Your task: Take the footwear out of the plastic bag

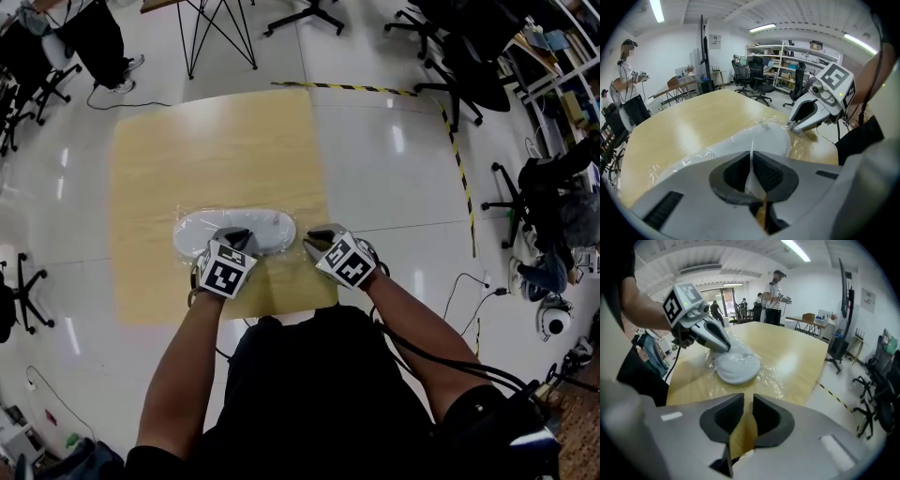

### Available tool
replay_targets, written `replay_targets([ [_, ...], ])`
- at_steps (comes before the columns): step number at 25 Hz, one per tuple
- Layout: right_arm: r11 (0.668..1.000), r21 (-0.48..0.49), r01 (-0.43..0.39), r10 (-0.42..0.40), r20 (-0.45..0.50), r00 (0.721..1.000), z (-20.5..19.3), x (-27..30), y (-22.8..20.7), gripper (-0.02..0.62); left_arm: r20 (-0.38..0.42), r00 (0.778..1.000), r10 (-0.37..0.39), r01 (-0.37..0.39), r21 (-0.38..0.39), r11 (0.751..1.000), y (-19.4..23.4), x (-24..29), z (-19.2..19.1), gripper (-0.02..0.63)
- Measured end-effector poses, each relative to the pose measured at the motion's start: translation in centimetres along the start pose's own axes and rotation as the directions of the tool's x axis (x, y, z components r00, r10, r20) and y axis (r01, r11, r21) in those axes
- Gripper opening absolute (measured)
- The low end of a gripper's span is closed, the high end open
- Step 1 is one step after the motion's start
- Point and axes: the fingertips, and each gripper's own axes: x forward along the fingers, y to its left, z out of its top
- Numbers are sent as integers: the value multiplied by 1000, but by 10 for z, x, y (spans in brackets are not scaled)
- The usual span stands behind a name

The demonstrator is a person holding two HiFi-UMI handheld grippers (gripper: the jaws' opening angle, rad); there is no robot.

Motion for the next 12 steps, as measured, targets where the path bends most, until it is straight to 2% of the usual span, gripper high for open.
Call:
replay_targets([
  [2,1000,29,-10,11,-16,1000,-14,-8,1,47,5,1000,0,0,3,1000,-2,1,-3,29],
  [4,998,50,44,-40,-71,997,-21,-15,-9,36,10,1000,-4,4,7,1000,0,1,-3,28],
  [6,991,97,93,-87,-65,994,-10,-19,-19,18,19,1000,-13,13,6,1000,3,0,-2,28],
  [7,987,143,77,-73,-30,997,1,-17,-18,17,29,999,-19,19,6,1000,4,-1,0,28],
  [9,968,249,-26,15,45,999,20,-9,-7,26,45,998,-33,33,-2,999,2,-3,2,25],
  [12,905,402,-142,116,88,989,31,6,1,111,50,998,-48,49,-12,999,-1,-1,0,25],
])
